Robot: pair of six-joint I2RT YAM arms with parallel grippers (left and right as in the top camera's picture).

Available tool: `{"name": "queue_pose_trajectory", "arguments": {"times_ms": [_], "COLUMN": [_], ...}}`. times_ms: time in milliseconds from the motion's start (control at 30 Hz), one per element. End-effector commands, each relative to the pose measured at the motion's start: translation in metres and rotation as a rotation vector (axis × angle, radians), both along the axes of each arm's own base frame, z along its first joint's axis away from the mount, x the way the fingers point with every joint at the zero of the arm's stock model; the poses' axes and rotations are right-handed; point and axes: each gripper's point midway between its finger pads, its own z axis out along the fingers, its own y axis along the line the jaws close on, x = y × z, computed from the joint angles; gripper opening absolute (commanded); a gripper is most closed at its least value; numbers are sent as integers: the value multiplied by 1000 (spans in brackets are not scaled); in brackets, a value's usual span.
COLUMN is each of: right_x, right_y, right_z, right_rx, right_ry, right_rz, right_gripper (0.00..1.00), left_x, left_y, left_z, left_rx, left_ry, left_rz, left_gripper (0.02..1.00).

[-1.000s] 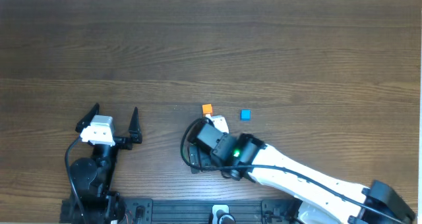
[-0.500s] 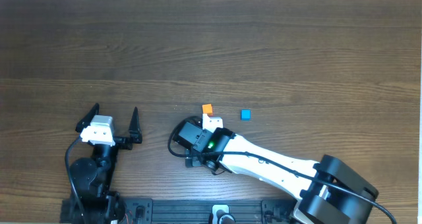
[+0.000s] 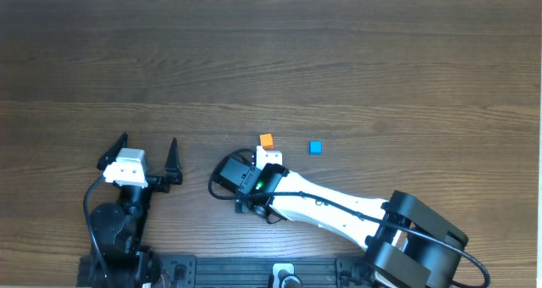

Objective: Stack Cubes

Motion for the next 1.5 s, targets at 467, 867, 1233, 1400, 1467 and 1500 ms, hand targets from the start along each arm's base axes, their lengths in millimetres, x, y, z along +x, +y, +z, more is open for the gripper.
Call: {"name": "queue_pose_trajectory", "arguments": {"times_ms": [467, 867, 1233, 1400, 1467, 1500], "right_x": [0, -3, -3, -2, -2, -2], "right_y": [5, 6, 6, 7, 9, 9], "right_z": [-5, -7, -9, -11, -11, -11], "right_rx": [-28, -31, -36, -33, -28, -27], "right_ry": [-28, -23, -20, -21, -19, -20], "right_rz": [6, 6, 2, 2, 2, 2], "right_gripper": [847, 687, 446, 419, 408, 395], "left_x": [0, 0, 0, 0, 0, 0], "left_y": [2, 2, 2, 2, 2, 2], "left_z": [-2, -2, -2, -2, -2, -2], "left_rx": [15, 15, 15, 15, 15, 15], "left_ry": [-2, -2, -2, -2, -2, -2], "left_rz": [9, 9, 9, 9, 9, 9], "left_gripper": [1000, 1000, 1000, 1000, 1000, 1000]}}
